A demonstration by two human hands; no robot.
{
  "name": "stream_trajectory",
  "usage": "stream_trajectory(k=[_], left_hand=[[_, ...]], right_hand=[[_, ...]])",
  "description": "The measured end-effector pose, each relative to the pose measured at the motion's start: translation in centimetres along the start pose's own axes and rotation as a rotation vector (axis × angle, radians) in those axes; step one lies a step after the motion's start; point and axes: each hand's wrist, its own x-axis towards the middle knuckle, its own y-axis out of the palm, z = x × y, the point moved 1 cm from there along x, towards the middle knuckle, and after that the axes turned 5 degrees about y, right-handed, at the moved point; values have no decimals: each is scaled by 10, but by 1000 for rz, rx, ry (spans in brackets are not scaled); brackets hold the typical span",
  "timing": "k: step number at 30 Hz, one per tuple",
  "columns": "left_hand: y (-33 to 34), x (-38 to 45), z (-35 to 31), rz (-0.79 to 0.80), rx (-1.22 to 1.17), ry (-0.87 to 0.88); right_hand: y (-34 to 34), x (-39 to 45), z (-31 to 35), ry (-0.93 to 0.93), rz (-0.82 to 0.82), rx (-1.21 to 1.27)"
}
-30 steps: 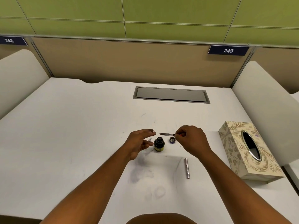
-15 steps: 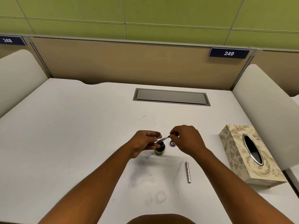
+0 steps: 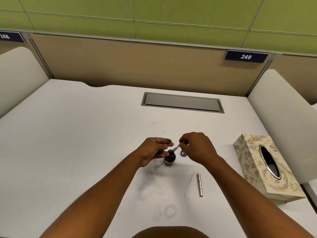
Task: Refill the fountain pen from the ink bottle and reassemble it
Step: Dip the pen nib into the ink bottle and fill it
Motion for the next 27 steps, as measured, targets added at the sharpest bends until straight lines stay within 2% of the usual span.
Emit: stream_trajectory(k=[8, 12, 27], left_hand=[[3, 7, -1, 44, 89, -11], [3, 10, -2, 70, 145, 13], [4, 23, -4, 81, 165, 16]], right_hand=[[11, 15, 10, -50, 50, -87], [9, 23, 14, -50, 50, -55], [13, 34, 18, -100, 70, -153]])
